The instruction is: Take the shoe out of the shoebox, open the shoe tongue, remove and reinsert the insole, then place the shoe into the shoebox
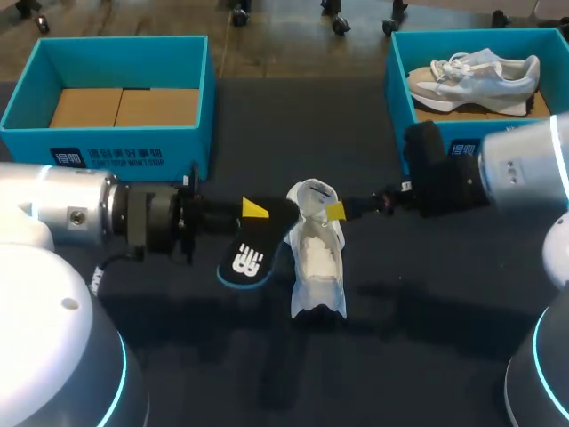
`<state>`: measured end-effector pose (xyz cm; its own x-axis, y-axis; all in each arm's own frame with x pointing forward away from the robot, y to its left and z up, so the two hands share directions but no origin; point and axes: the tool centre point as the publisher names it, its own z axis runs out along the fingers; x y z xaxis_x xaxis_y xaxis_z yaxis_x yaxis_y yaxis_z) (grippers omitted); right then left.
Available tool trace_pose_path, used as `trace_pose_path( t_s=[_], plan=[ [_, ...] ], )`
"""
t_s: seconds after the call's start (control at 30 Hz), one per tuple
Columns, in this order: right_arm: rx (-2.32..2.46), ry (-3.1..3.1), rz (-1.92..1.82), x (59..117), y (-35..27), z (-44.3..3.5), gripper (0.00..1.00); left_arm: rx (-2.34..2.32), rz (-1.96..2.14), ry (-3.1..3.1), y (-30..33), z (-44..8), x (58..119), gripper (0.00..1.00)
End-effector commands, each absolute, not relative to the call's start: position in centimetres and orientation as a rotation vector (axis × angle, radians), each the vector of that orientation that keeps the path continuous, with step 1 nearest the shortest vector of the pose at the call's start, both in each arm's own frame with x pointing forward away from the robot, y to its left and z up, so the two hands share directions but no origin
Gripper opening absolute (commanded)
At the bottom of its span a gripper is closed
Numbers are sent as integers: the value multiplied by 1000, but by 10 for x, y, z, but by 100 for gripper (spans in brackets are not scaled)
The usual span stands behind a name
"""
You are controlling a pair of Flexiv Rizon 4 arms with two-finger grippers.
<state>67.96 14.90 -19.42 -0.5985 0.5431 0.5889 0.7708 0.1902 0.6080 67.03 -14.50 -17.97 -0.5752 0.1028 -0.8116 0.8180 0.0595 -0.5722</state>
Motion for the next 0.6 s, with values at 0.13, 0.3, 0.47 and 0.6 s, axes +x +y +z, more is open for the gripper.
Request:
trace_pose_path(
  t_s=[0.13,0.3,0.47,0.6],
  plan=[
    [-1264,-2227,-1362,680,151,-194,100,902,-1585,1767,-144,-181,666,0],
    [-1024,-2476,-1371,676,143,-208,100,864,-1609,1770,-145,-182,660,0],
    [-931,-2656,-1337,672,144,-211,100,856,-1624,1796,-146,-185,659,0],
    [-931,-2656,-1337,672,144,-211,100,855,-1620,1796,-150,-187,663,0]
  ],
)
